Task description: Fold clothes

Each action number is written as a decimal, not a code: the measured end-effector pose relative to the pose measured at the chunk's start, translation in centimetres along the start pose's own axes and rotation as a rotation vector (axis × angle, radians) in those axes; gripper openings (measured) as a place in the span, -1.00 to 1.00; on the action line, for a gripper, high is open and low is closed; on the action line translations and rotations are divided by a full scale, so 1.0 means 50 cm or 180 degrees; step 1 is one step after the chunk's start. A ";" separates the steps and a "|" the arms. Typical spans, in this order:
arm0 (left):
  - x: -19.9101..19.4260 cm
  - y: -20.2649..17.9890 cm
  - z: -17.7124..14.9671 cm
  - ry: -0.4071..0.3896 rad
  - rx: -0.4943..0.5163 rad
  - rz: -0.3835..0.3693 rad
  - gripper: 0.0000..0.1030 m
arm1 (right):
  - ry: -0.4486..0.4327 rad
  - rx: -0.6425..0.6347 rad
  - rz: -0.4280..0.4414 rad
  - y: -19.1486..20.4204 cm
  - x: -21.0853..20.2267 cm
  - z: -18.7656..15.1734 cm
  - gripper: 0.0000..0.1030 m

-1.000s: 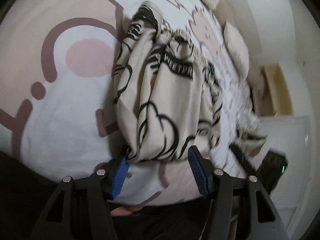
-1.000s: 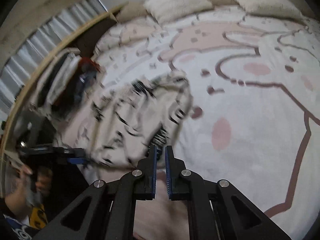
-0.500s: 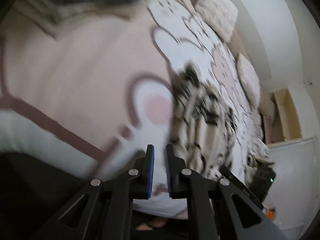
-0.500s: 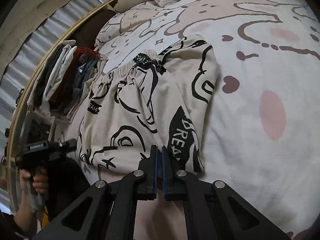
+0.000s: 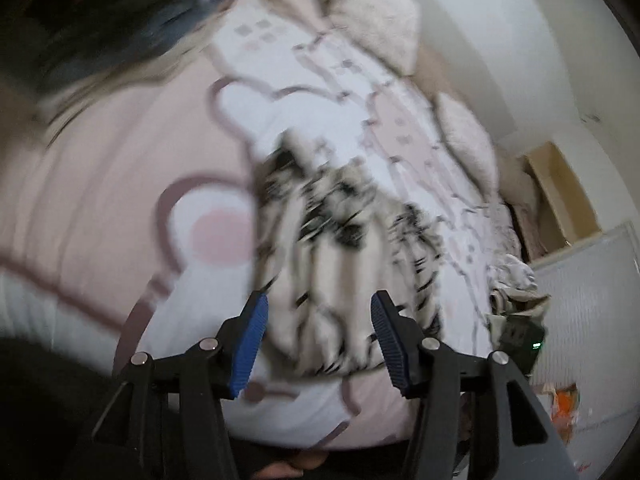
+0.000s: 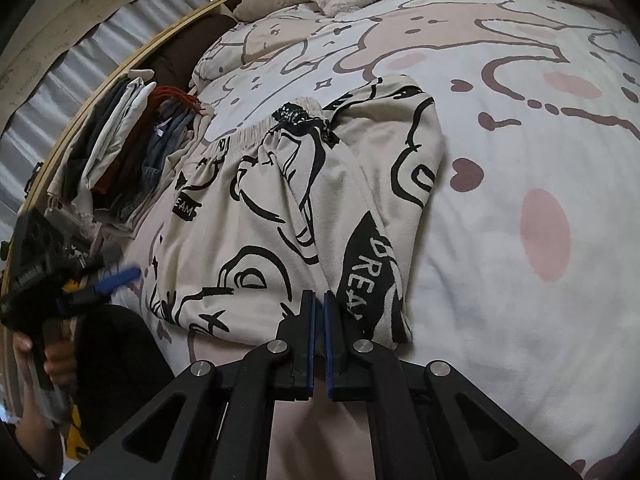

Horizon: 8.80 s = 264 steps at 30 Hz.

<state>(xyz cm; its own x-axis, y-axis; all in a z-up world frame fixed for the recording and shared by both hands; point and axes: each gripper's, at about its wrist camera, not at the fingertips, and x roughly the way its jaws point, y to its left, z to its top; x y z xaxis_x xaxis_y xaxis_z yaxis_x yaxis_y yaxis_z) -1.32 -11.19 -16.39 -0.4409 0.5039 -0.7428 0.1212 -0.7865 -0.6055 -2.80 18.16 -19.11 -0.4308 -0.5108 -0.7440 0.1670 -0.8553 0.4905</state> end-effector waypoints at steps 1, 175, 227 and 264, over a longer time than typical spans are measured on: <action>0.010 -0.001 0.009 0.0045 0.0010 -0.0019 0.08 | -0.0004 0.0004 0.0005 -0.001 0.000 0.000 -0.99; 0.153 -0.194 -0.219 -0.0383 0.6021 0.2392 -0.73 | -0.0368 0.0147 -0.0712 0.135 -0.236 0.079 -0.73; 0.140 -0.159 -0.262 -0.0362 0.6006 0.2164 -0.24 | -0.0420 -0.5478 -0.2831 0.123 0.102 -0.114 -0.66; -0.222 -0.333 0.327 -0.1266 0.4219 0.2245 -0.80 | -0.0912 -0.4443 -0.2324 0.454 -0.110 0.308 -0.83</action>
<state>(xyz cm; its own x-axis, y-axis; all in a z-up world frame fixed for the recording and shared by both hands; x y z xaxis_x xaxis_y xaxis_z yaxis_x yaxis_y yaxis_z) -12.98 -9.50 6.60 -0.8604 -0.0462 -0.5075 -0.3524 -0.6653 0.6581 -10.30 2.91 3.10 -0.8955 -0.0808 -0.4377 0.4330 -0.3858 -0.8146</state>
